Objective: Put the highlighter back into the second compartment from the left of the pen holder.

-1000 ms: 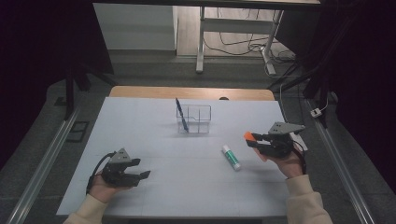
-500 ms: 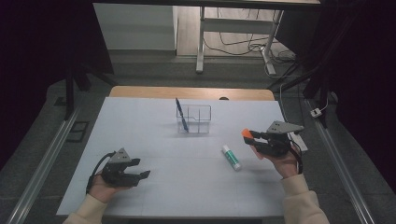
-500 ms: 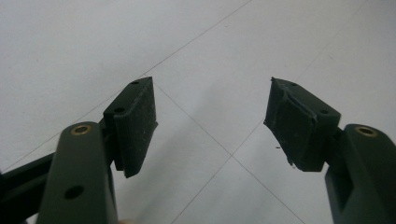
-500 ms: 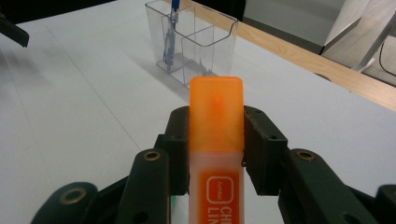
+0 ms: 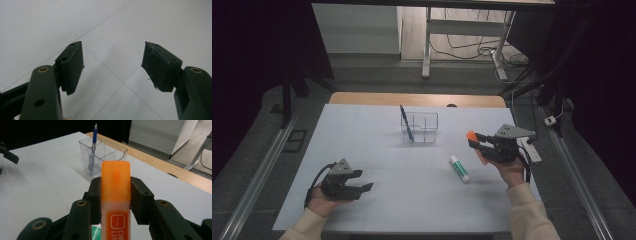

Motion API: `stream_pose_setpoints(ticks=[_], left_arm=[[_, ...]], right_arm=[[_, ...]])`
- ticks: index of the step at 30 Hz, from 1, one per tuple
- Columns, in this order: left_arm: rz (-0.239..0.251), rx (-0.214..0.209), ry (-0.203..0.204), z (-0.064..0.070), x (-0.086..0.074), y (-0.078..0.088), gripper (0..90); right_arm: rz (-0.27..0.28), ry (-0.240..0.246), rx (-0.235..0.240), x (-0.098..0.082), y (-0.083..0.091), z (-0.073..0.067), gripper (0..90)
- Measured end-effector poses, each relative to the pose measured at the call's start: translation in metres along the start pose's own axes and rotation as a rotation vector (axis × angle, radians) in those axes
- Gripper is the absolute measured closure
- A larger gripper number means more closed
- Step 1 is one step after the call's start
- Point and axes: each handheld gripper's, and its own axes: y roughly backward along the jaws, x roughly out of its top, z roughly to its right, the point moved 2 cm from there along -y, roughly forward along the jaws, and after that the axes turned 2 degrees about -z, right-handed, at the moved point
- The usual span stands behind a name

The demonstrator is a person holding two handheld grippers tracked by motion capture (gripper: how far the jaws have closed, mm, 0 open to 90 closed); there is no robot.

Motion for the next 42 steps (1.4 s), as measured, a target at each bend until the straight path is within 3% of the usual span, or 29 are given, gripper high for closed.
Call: stream_pose_setpoints(ticks=[21, 42], left_arm=[[0.015, -0.007, 0.009, 0.0, 0.001, 0.002, 33.0], [0.009, -0.009, 0.007, -0.001, 0.001, 0.001, 32.8]], right_arm=[[0.083, -0.033, 0.032, 0.024, -0.023, -0.003, 64.3], [0.111, -0.06, 0.05, 0.042, -0.045, -0.004, 64.3]])
